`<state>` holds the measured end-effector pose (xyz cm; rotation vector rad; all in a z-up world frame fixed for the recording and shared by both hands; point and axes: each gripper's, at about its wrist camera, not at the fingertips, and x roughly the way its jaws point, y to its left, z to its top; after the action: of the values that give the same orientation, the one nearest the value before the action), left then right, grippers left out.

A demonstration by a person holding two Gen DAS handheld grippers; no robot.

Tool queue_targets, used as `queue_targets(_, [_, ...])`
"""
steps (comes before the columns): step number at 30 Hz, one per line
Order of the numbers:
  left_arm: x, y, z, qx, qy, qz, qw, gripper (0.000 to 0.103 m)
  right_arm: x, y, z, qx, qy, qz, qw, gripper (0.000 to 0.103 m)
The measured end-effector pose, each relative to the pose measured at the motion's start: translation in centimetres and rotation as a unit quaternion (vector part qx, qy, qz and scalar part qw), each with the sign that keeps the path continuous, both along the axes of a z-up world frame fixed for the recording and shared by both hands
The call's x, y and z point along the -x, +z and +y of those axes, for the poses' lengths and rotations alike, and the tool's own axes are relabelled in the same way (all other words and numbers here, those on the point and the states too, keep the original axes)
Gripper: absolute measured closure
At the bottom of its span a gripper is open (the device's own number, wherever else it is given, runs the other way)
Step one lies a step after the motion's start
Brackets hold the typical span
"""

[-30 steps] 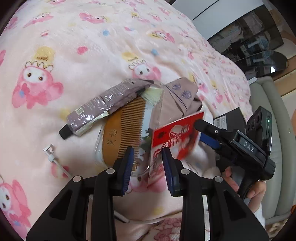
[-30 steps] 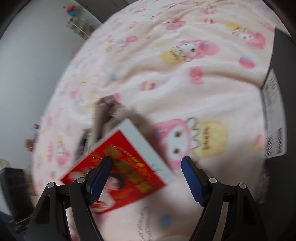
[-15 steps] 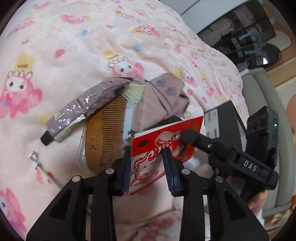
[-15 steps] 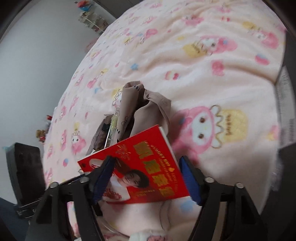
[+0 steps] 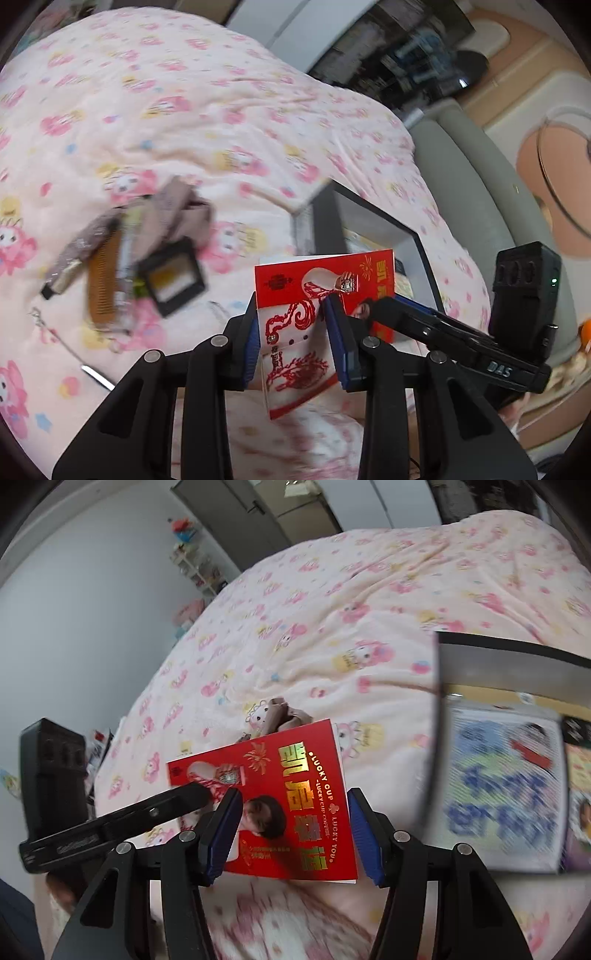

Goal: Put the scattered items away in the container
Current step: 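Hold the red card in the right gripper while the left gripper grasps it, then carry the red card over the black box with both grippers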

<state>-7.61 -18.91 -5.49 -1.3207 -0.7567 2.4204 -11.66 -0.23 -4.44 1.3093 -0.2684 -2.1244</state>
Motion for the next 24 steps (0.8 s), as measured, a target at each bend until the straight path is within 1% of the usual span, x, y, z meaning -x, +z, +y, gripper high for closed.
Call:
queue_targets(2, [0.0,0.5,2.9,0.0,-0.03,0.007,0.9995,0.071,-1.2,0.7,2.7,-0.004,-0.013,0.004,1.0,0.048])
queue_targets(5, [0.4,1.1,7.2,0.01,-0.063,0.01,0.9979,0.071,-2.9,1.3,6.6,-0.034,-0.041,0.019,0.998,0.048])
queue_targets(8, [1.7,2.0,11.5,0.011,-0.095,0.007,0.9954,0.071,-3.7,2.0,11.0,-0.042,-0.075,0.023,0.996,0.048])
queue_targets(10, [3.0,3.0,14.3,0.024,-0.115,0.007,0.993,0.071,-3.6,2.7,13.8,-0.041,-0.099,0.024,0.994,0.048])
queue_targets(11, [3.9,3.7,15.8,0.037,-0.126,0.009,0.9913,0.071,-3.5,3.2,15.2,-0.04,-0.109,0.028,0.993,0.048])
queue_targets(13, [5.5,4.7,18.1,0.048,-0.143,0.011,0.9885,0.066,-2.8,4.4,17.3,-0.041,-0.123,0.035,0.991,0.048])
queue_targets(14, [6.4,5.1,19.2,0.049,-0.15,0.008,0.9874,0.064,-2.2,5.2,18.3,-0.048,-0.13,0.042,0.99,0.048])
queue_targets(16, [8.7,5.5,21.3,0.06,-0.159,0.009,0.9854,0.064,-0.9,6.5,19.7,-0.064,-0.14,0.06,0.986,0.047])
queue_targets(18, [10.5,5.0,22.9,0.056,-0.167,0.005,0.9844,0.064,0.7,7.3,21.2,-0.075,-0.151,0.072,0.983,0.047])
queue_targets(20, [12.1,3.7,23.8,0.043,-0.174,-0.009,0.9838,0.064,1.9,7.0,22.5,-0.081,-0.167,0.076,0.98,0.047])
queue_targets(21, [12.8,2.9,24.4,0.043,-0.175,-0.018,0.9835,0.064,2.5,6.5,23.1,-0.086,-0.175,0.074,0.978,0.047])
queue_targets(24, [14.3,0.1,25.4,0.052,-0.175,-0.04,0.9824,0.064,3.8,3.9,24.6,-0.075,-0.19,0.051,0.978,0.047])
